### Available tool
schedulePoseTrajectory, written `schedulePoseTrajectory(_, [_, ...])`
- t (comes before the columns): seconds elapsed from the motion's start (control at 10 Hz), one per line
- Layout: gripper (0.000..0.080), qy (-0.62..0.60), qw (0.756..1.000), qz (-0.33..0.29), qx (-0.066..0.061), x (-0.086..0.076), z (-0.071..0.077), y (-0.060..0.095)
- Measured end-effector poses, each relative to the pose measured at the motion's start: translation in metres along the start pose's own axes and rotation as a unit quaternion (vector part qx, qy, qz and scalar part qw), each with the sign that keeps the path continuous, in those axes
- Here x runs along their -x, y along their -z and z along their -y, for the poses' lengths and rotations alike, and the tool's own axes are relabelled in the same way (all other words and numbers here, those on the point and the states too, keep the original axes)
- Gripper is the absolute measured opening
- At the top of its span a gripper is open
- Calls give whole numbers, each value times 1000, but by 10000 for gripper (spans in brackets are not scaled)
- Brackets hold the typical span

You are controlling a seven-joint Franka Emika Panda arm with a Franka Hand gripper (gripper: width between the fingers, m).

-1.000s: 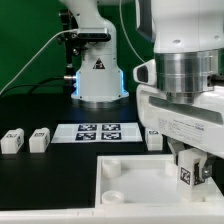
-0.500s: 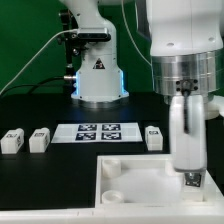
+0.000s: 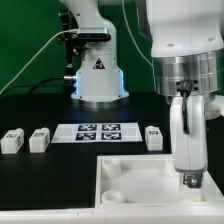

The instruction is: Assemble one leg

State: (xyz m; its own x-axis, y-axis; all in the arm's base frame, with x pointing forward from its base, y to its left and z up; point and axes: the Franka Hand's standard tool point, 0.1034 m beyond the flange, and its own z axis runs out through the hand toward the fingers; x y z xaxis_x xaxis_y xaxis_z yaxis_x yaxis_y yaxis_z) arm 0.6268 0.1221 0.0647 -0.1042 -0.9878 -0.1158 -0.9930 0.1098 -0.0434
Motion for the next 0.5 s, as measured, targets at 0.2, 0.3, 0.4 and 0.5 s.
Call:
schedulePoseTrajectory(0.2, [643,121,993,-2,3,-1,-4,-3])
schedulePoseTrajectory(0.3, [649,169,986,-2,3,-1,-4,-3])
schedulePoseTrajectory(0.4, [649,208,978,-2,4,-2,-4,-3])
schedulePoseTrajectory(0.5, [649,268,963,-2,4,-2,-4,-3])
